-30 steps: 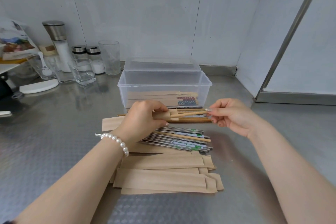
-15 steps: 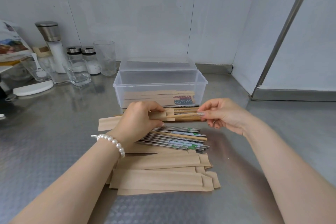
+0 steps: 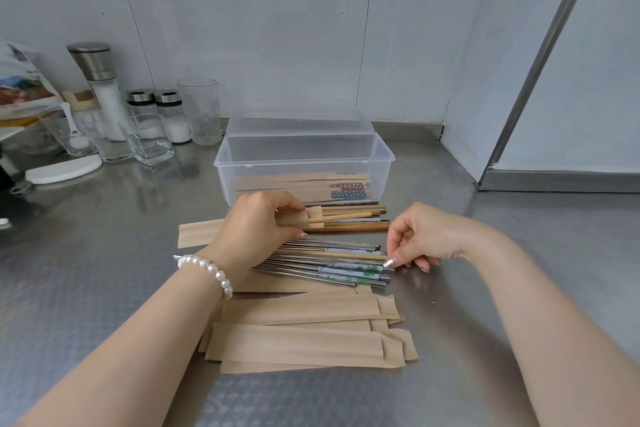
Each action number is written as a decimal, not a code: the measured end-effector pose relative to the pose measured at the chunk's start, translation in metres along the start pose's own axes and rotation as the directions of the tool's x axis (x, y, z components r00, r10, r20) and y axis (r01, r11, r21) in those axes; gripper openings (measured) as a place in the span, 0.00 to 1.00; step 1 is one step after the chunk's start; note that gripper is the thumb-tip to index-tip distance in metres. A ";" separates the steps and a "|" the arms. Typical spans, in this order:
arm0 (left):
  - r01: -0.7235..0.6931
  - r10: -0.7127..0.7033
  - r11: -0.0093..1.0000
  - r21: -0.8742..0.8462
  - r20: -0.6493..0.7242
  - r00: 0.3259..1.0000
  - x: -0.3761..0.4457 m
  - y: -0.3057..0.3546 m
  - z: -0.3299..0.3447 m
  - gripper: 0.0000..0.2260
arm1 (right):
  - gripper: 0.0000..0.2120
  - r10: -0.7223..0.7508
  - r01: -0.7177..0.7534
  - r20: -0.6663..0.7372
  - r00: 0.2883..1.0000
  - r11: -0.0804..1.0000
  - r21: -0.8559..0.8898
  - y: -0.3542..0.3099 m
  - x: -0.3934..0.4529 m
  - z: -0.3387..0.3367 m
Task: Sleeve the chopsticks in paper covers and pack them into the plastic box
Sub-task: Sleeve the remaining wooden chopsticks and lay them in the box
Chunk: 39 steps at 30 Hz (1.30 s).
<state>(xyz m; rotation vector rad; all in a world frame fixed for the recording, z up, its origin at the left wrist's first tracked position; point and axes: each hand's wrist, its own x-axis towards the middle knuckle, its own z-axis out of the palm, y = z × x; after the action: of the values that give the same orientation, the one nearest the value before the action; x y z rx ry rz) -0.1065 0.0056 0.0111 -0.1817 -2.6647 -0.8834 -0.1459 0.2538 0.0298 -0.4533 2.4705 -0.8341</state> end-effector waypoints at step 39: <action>-0.016 0.015 1.000 0.021 0.049 0.999 0.000 0.001 0.002 0.15 | 0.05 0.180 0.467 -0.588 0.789 0.447 0.763 0.008 0.012 -0.011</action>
<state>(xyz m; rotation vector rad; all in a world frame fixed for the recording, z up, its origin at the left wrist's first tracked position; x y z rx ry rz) -0.1069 0.0075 0.0106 -0.2210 -2.7133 -0.8560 -0.1625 0.2599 0.0280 0.0289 1.9844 -2.5134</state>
